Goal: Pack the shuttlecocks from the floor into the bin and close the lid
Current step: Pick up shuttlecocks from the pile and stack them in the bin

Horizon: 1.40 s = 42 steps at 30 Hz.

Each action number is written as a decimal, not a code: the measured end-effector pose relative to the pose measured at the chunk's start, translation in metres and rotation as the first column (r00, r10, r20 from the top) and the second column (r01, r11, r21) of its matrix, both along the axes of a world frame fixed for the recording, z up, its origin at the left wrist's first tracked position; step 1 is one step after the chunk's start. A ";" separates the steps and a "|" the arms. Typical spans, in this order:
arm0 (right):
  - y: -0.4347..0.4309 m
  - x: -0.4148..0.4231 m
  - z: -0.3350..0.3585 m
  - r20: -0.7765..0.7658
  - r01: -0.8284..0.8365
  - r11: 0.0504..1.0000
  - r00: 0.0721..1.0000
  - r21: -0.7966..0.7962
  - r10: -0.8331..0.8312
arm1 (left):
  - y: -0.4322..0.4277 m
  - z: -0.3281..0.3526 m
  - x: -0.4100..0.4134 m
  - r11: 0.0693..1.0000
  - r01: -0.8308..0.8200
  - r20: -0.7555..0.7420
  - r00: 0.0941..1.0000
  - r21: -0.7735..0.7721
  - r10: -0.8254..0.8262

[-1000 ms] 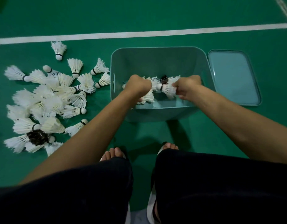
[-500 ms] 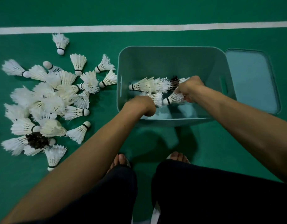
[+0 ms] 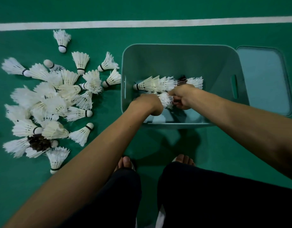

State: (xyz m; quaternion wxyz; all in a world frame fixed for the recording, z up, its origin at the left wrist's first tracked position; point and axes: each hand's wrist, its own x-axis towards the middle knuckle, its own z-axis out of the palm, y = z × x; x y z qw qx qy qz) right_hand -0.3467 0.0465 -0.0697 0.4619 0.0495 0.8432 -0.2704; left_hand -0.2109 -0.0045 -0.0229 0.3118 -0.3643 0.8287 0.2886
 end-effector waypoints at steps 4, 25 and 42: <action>0.006 -0.007 0.004 -0.091 -0.083 0.992 0.993 -0.098 0.074 | -0.001 0.009 0.005 0.999 -0.045 -0.099 0.994 -0.004 0.044; 0.058 0.225 0.096 -0.709 -0.954 0.068 0.263 -0.291 0.654 | 0.030 -0.002 0.283 0.275 -0.952 -0.510 0.304 -0.133 0.805; 0.021 0.228 0.006 -0.627 -0.878 -0.219 -0.461 0.426 0.628 | 0.054 -0.050 0.275 0.299 -0.939 -0.584 0.342 -0.173 0.736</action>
